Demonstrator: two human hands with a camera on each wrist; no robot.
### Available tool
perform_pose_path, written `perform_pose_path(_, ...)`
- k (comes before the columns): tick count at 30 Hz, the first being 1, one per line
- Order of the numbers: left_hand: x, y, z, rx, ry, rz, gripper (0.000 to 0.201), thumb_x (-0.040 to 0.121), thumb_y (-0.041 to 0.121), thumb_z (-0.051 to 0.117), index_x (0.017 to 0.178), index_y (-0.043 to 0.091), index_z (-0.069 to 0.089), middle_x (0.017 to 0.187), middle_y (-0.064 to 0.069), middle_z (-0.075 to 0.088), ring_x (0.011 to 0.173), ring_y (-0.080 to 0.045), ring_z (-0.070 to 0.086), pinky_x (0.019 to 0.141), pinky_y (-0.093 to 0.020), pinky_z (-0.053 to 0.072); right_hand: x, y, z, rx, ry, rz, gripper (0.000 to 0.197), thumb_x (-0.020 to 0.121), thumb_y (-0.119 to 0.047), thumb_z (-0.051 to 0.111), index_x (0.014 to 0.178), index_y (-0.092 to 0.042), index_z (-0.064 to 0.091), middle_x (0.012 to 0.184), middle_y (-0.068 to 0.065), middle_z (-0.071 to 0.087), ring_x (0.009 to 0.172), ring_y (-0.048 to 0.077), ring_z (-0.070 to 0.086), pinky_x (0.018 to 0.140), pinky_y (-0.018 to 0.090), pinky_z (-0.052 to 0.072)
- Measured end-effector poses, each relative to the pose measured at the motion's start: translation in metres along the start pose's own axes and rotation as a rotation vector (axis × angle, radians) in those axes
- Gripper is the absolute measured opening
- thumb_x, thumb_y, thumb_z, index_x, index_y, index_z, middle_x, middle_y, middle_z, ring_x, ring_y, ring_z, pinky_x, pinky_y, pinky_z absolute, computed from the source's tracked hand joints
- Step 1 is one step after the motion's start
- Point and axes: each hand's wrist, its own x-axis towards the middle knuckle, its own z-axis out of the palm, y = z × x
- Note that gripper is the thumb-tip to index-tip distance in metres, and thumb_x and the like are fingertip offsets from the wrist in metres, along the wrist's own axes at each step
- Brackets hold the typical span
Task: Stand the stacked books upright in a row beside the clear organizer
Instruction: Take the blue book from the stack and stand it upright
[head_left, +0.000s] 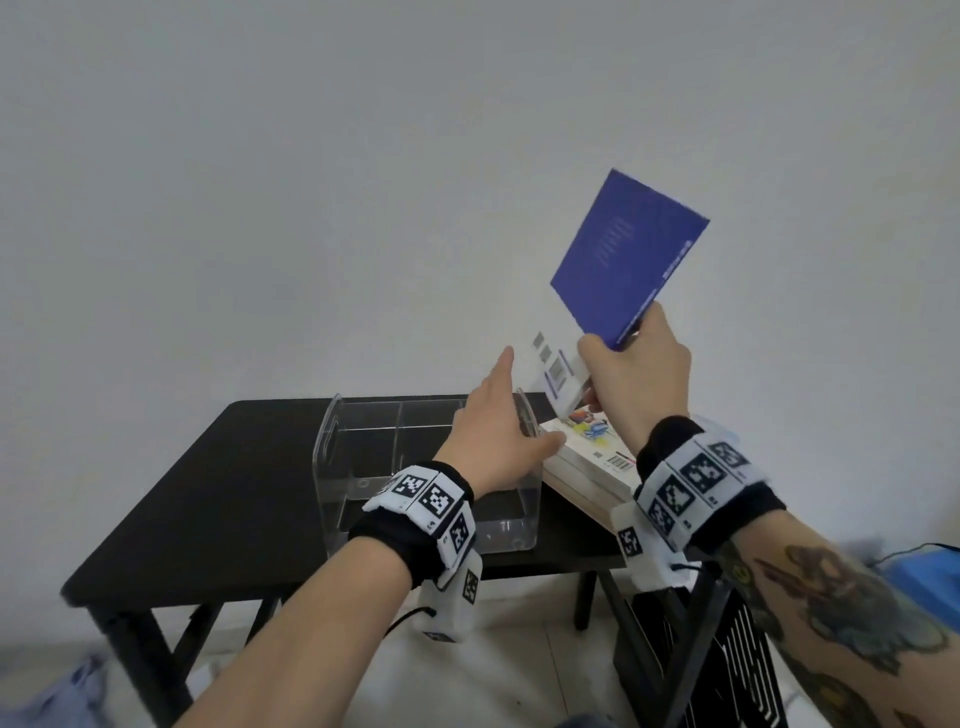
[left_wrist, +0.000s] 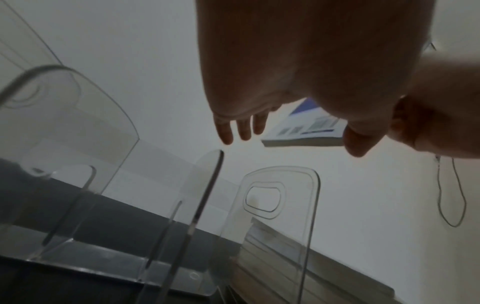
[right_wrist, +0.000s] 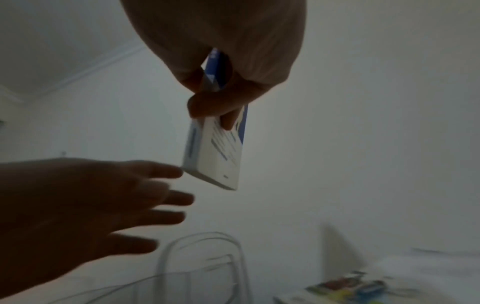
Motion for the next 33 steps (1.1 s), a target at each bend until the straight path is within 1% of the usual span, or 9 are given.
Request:
perform_pose_path(3,-0.006,-0.004,-0.002,-0.162,-0.004,0.063,0.120,0.070,0.039,0.079,0.153,0.037,-0.008,0.155,0.008,0.026,0.136,-0.011,0.036,0.110,-0.042,0.038,-0.023,-0.009,0.012,-0.031,-0.128,-0.028,0.009,0.075,-0.021,0.059,0.081,-0.015,0.058,0.070,0.000,0.068,0.057,0.021,0.067,0.052,0.036,0.059)
perform_pose_path(5,-0.011,-0.008,-0.003,-0.210,-0.008,0.071,0.120,0.071,0.037,0.079,0.153,0.036,-0.008,0.151,0.009,0.034,0.130,-0.004,0.041,0.107,-0.038,0.042,-0.034,-0.007,0.022,-0.098,-0.181,-0.056,0.006,0.079,-0.020,0.058,0.082,-0.016,0.055,0.072,0.000,0.066,0.057,0.016,0.064,0.049,0.027,0.051)
perform_pose_path(9,-0.019,-0.015,-0.006,-0.189,-0.031,0.049,0.126,0.072,0.034,0.082,0.152,0.038,-0.015,0.148,0.003,0.044,0.121,0.003,0.045,0.100,-0.025,0.038,-0.043,0.008,0.036,-0.188,-0.214,-0.080,0.010,0.081,-0.023,0.057,0.089,-0.018,0.055,0.074,-0.005,0.061,0.065,0.011,0.058,0.055,0.026,0.047)
perform_pose_path(14,-0.016,-0.025,0.002,0.257,-0.149,0.080,0.136,0.067,0.054,0.073,0.143,0.028,-0.037,0.107,0.021,0.066,0.093,0.001,0.059,0.110,-0.046,0.021,-0.054,0.026,0.044,-0.325,-0.298,-0.119,0.010,0.085,-0.025,0.058,0.093,-0.018,0.057,0.082,-0.001,0.063,0.070,0.013,0.056,0.065,0.028,0.048)
perform_pose_path(18,-0.010,-0.037,0.008,0.452,-0.208,0.163,0.148,0.055,0.068,0.072,0.141,0.024,-0.040,0.113,0.017,0.066,0.115,-0.008,0.054,0.110,-0.050,0.016,-0.058,0.038,0.046,-0.450,-0.353,-0.125,0.016,0.092,-0.031,0.057,0.096,-0.016,0.057,0.094,0.003,0.057,0.078,0.013,0.052,0.067,0.023,0.039)
perform_pose_path(22,-0.006,-0.044,0.009,0.559,-0.206,0.243,0.146,0.054,0.075,0.065,0.142,0.019,-0.038,0.100,0.014,0.071,0.104,-0.010,0.059,0.106,-0.045,0.019,-0.070,0.048,0.046,-0.431,-0.311,-0.138,0.017,0.091,-0.031,0.059,0.093,-0.014,0.059,0.097,0.000,0.044,0.069,0.013,0.048,0.067,0.026,0.044)
perform_pose_path(25,0.000,-0.042,0.007,0.608,-0.206,0.244,0.139,0.060,0.069,0.062,0.145,0.016,-0.034,0.087,0.011,0.072,0.084,-0.011,0.064,0.101,-0.041,0.024,-0.076,0.055,0.048,-0.461,-0.318,-0.158,0.022,0.091,-0.031,0.061,0.100,-0.011,0.061,0.111,0.003,0.041,0.069,0.015,0.050,0.067,0.022,0.038)
perform_pose_path(29,0.005,-0.039,0.007,0.643,-0.184,0.239,0.127,0.074,0.047,0.064,0.145,0.007,-0.033,0.071,0.006,0.068,0.067,-0.016,0.060,0.100,-0.039,0.027,-0.079,0.067,0.046,-0.481,-0.340,-0.192,0.024,0.089,-0.029,0.066,0.099,-0.008,0.060,0.128,0.004,0.039,0.079,0.021,0.057,0.068,0.023,0.040)
perform_pose_path(33,0.004,-0.036,0.012,0.823,-0.130,0.259,0.116,0.083,0.044,0.059,0.146,0.000,-0.028,0.070,0.005,0.059,0.063,-0.017,0.054,0.098,-0.036,0.030,-0.085,0.079,0.044,-0.442,-0.385,-0.229,0.030,0.091,-0.029,0.063,0.114,-0.010,0.055,0.137,0.005,0.041,0.098,0.030,0.061,0.076,0.039,0.052)
